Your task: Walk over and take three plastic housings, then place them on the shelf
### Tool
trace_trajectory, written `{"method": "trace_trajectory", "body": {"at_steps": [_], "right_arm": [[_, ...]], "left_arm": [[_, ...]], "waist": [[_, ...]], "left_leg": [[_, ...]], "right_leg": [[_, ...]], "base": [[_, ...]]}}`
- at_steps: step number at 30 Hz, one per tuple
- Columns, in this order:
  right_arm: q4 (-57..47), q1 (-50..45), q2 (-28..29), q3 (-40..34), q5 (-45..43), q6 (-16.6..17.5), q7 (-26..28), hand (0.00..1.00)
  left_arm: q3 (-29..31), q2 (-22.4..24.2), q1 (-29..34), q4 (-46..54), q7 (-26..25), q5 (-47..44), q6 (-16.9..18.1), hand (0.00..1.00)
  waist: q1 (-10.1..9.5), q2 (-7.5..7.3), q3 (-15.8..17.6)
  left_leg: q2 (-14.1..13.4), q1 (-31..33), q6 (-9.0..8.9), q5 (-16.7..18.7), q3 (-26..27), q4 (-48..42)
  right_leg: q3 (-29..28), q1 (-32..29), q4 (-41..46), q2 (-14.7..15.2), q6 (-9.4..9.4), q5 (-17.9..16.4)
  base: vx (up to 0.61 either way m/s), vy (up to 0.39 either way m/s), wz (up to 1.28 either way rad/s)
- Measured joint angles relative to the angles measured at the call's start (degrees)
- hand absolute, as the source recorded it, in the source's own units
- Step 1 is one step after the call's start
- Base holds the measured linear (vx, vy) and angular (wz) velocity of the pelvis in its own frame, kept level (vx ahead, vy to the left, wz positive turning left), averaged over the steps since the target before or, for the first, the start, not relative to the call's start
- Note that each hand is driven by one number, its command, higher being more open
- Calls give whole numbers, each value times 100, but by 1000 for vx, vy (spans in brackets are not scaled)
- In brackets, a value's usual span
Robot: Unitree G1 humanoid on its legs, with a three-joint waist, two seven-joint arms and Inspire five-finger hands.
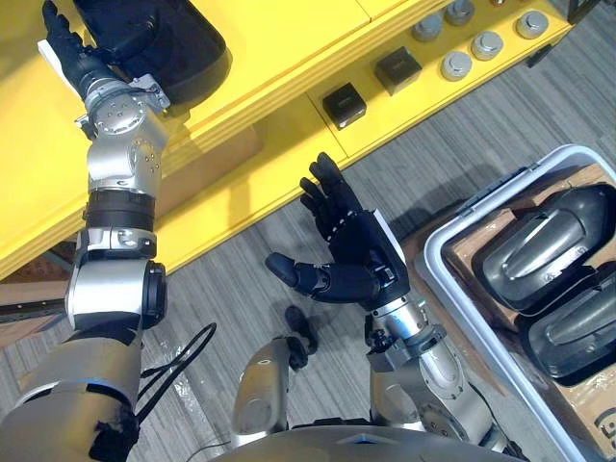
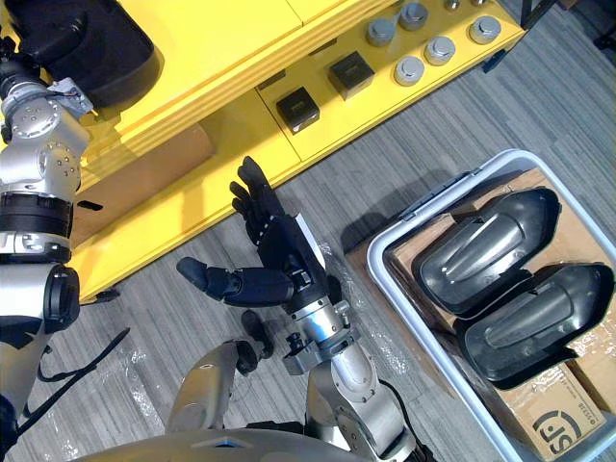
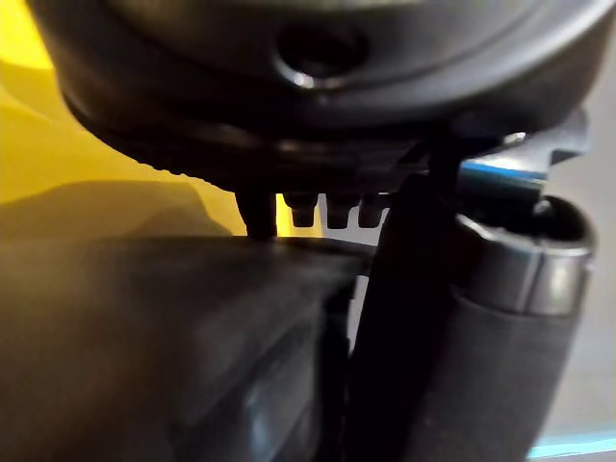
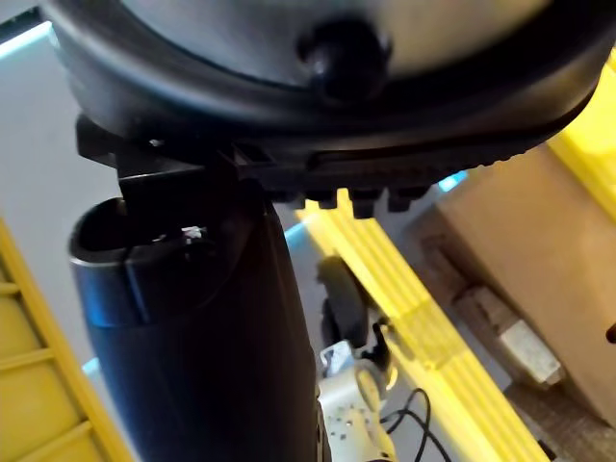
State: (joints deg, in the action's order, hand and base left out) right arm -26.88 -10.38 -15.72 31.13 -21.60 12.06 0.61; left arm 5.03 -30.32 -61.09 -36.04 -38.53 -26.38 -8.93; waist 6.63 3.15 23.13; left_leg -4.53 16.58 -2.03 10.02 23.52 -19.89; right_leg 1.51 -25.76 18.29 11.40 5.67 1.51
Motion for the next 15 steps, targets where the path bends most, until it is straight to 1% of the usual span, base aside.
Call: {"method": "trace_trajectory", "body": {"at_steps": [3, 5, 8, 10, 12, 13, 15], "right_arm": [[16, 2, 8, 12, 0, 0, -11, 100], [25, 1, 30, 46, -2, 0, -86, 100], [176, -4, 53, 108, -1, 4, -126, 100], [295, -28, 87, 113, 0, 4, -131, 100], [374, -56, 87, 106, 7, 5, -132, 100], [374, -89, 87, 105, 25, 7, -132, 100], [374, -284, 93, 112, 105, 71, -127, 100]], "left_arm": [[0, 0, -62, -2, -115, 18, 1, 100], [-9, 0, -225, -62, -154, 18, 2, 100], [-103, 0, -255, -70, -174, 15, 63, 100], [-207, 0, -260, -96, -100, 5, 235, 100], [-350, 0, -298, -109, -63, -58, 545, 100], [-422, -1, -316, -109, -57, -53, 642, 100], [-687, -11, -478, -65, -82, 54, 884, 100]], "waist": [[-6, -46, 30], [-15, -97, 59], [-5, -101, 62], [-12, -102, 62], [1, -105, 64], [-4, -112, 68], [-2, -145, 87]], "left_leg": [[-63, 0, 5, 3, 6, 6], [-78, 20, 21, -8, 3, 3], [-93, 15, 27, -12, -11, 2], [-104, -4, 31, -15, -18, 4], [-112, -60, 37, -20, -32, 30], [-109, -106, 39, -22, -29, 54], [-67, -372, 67, -68, -65, 229]], "right_leg": [[10, 93, -196, -70, -7, 110], [14, 110, -276, -91, -4, 162], [20, 171, -378, -121, -4, 209], [31, 206, -420, -138, -10, 218], [52, 279, -479, -156, -14, 230], [52, 321, -497, -160, -14, 230], [107, 596, -614, -158, -14, 231]], "base": [[-2, -11, -6], [0, 0, 0], [0, 0, 0], [19, -9, 0], [42, -23, 0], [42, -17, 1], [54, -7, 3]]}}
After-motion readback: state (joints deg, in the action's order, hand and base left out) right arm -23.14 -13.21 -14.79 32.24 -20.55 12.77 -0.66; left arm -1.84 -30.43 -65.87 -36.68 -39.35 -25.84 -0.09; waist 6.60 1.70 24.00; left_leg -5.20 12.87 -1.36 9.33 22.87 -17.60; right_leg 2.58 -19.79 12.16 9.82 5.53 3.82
